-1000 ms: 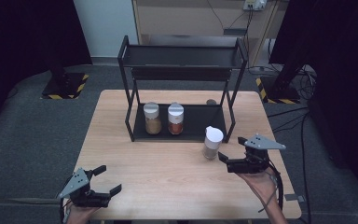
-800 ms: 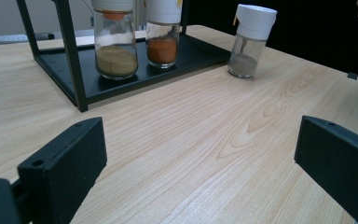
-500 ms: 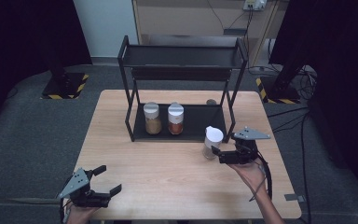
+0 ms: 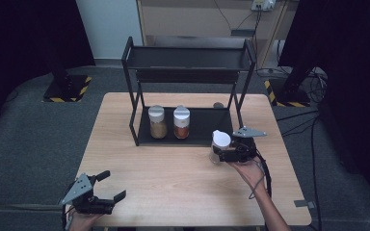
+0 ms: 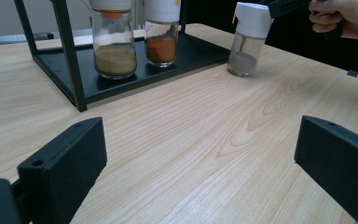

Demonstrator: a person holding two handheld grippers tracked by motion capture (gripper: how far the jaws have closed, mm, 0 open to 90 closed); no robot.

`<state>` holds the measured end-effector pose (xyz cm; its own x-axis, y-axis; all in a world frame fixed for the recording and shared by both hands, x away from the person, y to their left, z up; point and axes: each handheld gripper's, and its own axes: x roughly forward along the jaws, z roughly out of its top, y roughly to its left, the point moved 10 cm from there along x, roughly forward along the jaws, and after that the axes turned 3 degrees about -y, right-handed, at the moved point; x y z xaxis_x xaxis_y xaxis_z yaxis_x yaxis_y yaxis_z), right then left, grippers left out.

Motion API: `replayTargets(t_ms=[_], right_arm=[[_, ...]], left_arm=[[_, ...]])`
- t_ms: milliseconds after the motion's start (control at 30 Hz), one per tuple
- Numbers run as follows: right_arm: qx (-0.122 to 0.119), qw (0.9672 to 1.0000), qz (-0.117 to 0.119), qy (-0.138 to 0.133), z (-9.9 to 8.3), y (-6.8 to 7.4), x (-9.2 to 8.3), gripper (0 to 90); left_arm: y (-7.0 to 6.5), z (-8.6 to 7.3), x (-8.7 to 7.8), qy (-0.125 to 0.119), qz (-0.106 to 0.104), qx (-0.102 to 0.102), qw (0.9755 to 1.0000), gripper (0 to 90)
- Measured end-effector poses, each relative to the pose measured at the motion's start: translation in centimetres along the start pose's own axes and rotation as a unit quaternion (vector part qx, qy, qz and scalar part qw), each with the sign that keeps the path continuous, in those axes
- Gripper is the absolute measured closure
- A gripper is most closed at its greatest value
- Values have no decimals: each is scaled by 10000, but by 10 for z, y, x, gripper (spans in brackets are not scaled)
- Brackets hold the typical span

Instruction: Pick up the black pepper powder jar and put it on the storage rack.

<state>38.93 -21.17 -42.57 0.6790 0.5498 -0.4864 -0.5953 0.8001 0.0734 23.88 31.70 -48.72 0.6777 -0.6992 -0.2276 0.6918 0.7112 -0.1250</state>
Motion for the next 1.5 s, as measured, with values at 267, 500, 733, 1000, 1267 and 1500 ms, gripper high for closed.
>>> replayTargets(t_ms=[267,500,733,1000,1267,1500], right_arm=[[67,9999,-68,86,-3,-2,15,80],[95,9998,-116,107,-8,-3,22,128],[-148,9997,-175,52,-11,3,25,302],[-166,9995,-270,1,-13,6,25,307],[-235,9994,-268,-33,-7,10,20,308],[-308,9994,-131,-93,12,15,10,308]], left_arm=[[0,0,0,4,-1,6,10000,12],[0,0,0,10,-2,11,10000,13],[0,0,0,1,0,5,10000,12],[0,0,0,-7,3,3,10000,12],[0,0,0,-5,-2,11,10000,12],[0,0,0,-1,-10,12,10000,12]])
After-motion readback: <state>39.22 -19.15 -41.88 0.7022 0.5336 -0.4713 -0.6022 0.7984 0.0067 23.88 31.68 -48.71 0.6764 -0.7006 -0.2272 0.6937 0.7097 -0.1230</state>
